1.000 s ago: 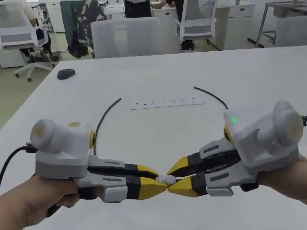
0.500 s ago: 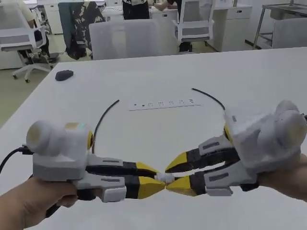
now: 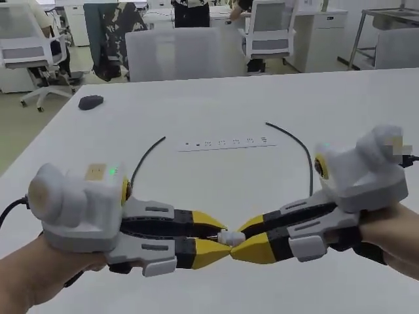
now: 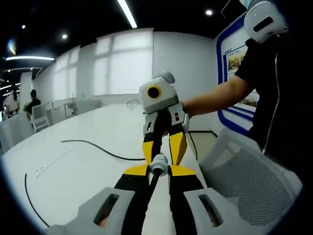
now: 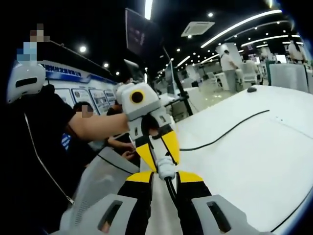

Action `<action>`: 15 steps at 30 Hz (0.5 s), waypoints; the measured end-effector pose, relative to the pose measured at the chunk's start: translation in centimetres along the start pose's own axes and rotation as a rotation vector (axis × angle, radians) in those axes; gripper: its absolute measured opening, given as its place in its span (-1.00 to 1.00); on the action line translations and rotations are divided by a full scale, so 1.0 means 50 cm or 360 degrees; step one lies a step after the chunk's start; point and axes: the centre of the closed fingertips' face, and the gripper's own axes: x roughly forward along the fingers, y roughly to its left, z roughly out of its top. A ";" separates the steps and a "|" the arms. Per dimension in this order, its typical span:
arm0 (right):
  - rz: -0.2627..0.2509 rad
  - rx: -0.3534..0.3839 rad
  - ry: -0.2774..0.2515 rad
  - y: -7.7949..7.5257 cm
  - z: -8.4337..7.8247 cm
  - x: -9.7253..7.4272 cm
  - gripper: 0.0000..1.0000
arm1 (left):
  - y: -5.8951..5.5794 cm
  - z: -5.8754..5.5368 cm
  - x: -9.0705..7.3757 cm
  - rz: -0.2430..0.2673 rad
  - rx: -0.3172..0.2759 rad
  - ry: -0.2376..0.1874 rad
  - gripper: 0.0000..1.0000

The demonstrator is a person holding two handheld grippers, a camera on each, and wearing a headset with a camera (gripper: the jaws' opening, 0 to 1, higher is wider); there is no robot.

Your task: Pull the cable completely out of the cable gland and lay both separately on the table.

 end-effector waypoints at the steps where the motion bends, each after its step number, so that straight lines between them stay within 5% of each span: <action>1: 0.0009 0.0014 -0.0007 0.003 0.001 0.000 -0.72 | -0.001 0.000 0.000 -0.0002 0.0012 0.0002 -0.72; 15: 0.0076 0.0175 -0.0082 0.018 0.008 -0.009 -0.84 | -0.016 0.011 0.006 -0.0026 0.0069 0.0000 -0.72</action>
